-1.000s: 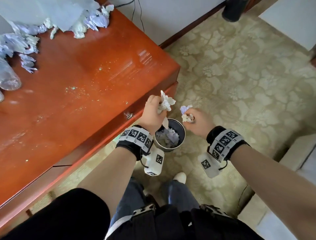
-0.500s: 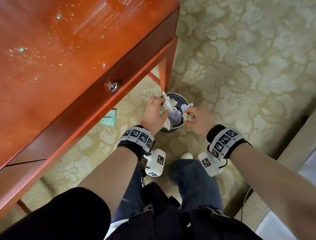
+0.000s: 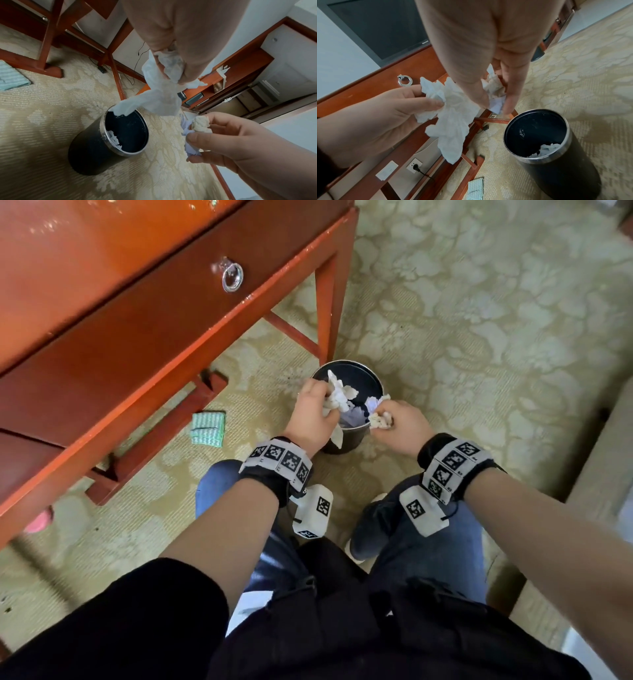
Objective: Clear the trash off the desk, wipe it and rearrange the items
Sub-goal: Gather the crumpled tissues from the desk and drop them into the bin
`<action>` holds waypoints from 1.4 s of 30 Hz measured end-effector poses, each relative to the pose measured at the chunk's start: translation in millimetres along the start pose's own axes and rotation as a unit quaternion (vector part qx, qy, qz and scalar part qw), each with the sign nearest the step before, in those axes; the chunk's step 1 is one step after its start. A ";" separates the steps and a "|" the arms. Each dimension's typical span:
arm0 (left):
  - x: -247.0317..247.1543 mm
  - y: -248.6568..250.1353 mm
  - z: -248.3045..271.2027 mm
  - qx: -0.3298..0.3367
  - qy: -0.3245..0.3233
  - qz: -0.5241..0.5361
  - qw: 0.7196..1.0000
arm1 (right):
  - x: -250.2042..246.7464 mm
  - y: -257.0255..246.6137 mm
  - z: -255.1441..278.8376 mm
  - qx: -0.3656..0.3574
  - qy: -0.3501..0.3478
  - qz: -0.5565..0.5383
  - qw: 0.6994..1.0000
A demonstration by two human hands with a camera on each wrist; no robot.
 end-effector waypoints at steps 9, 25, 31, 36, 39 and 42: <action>-1.6 2.0 5.2 0.011 0.012 0.017 1.000 | -5.3 -1.5 17.0 -0.009 0.040 -0.001 0.999; 55.9 -15.2 -84.8 -0.035 -0.017 0.009 0.999 | 8.9 24.0 -78.4 0.031 -0.022 0.005 0.999; 78.0 -34.8 -118.2 -0.065 -0.036 -0.004 0.997 | 30.7 33.5 -122.4 0.046 -0.049 0.011 0.998; 101.6 -53.3 -132.7 -0.091 -0.062 -0.019 0.994 | 43.6 41.7 -151.6 0.053 -0.069 0.011 0.996; 114.1 -63.4 -137.7 -0.095 -0.061 -0.033 0.993 | 51.5 47.4 -166.0 0.074 -0.070 -0.008 0.995; 129.4 -74.9 -142.7 -0.114 -0.077 -0.024 0.990 | 61.6 54.0 -178.5 0.100 -0.074 -0.027 0.992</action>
Point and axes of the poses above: each hand's wrist, its own z-axis away from the middle knuckle, its own x-axis out of the palm, y = z × x, the point moved 1 cm from there along -z, towards the middle knuckle, and after that the axes turned 14 degrees about y, right-handed, at the moved point
